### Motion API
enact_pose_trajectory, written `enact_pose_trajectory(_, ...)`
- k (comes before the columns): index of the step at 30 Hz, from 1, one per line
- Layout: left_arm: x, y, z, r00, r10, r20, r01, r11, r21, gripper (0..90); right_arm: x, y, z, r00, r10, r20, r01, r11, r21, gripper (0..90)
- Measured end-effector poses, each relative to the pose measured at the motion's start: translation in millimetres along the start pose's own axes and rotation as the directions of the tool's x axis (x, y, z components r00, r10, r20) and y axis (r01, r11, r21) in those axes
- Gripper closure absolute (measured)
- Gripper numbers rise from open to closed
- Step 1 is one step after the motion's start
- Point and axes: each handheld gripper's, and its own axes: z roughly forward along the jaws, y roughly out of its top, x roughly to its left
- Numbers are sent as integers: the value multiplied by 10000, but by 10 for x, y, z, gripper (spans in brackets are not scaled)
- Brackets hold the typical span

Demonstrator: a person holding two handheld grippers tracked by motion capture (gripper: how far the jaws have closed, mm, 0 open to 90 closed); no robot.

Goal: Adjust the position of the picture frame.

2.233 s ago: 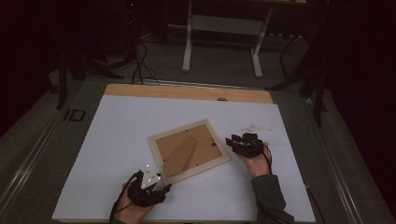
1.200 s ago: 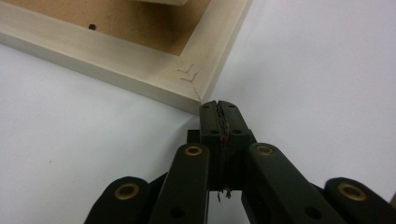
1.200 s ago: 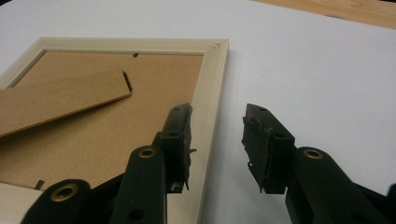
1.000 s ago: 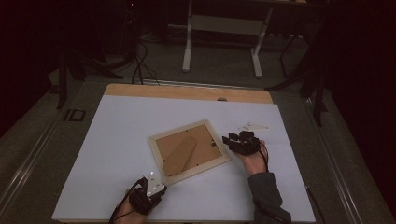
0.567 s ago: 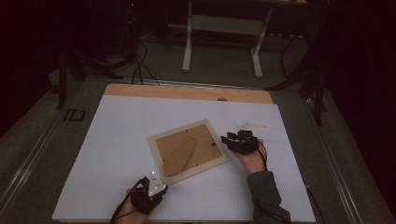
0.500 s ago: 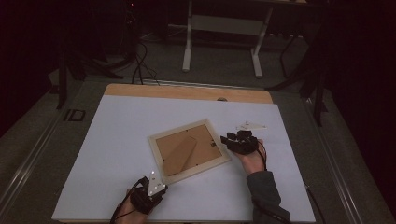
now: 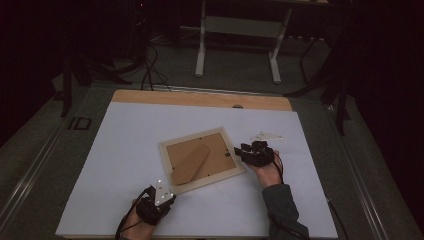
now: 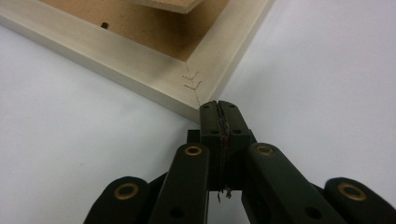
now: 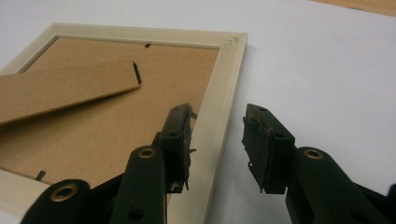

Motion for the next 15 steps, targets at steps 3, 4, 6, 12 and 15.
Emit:
enact_pose_trajectory(3, 37, 2, -6, 9999, -73, -92, 73, 10000, -63, 900, 2, -12, 5, 10000, 6, -17, -6, 10000, 29, 608)
enact_pose_trajectory(4, 48, 1, -4, 9999, -96, -109, 95, 9999, -74, 900, 2, -12, 5, 10000, 6, -17, -6, 10000, 29, 608)
enact_pose_trajectory(6, 69, 2, -2, 9998, -106, -160, 104, 9999, -77, 900, 0, -23, 11, 10000, -1, -23, 1, 10000, 47, 608)
enact_pose_trajectory(12, 157, 36, 36, 9995, -146, -280, 144, 9999, -75, 900, 3, -39, 18, 10000, -17, -40, 18, 10000, 71, 608)
enact_pose_trajectory(15, 211, 64, 73, 9994, -183, -297, 181, 9998, -90, 900, 1, -42, 15, 10000, -18, -44, 18, 10000, 62, 608)
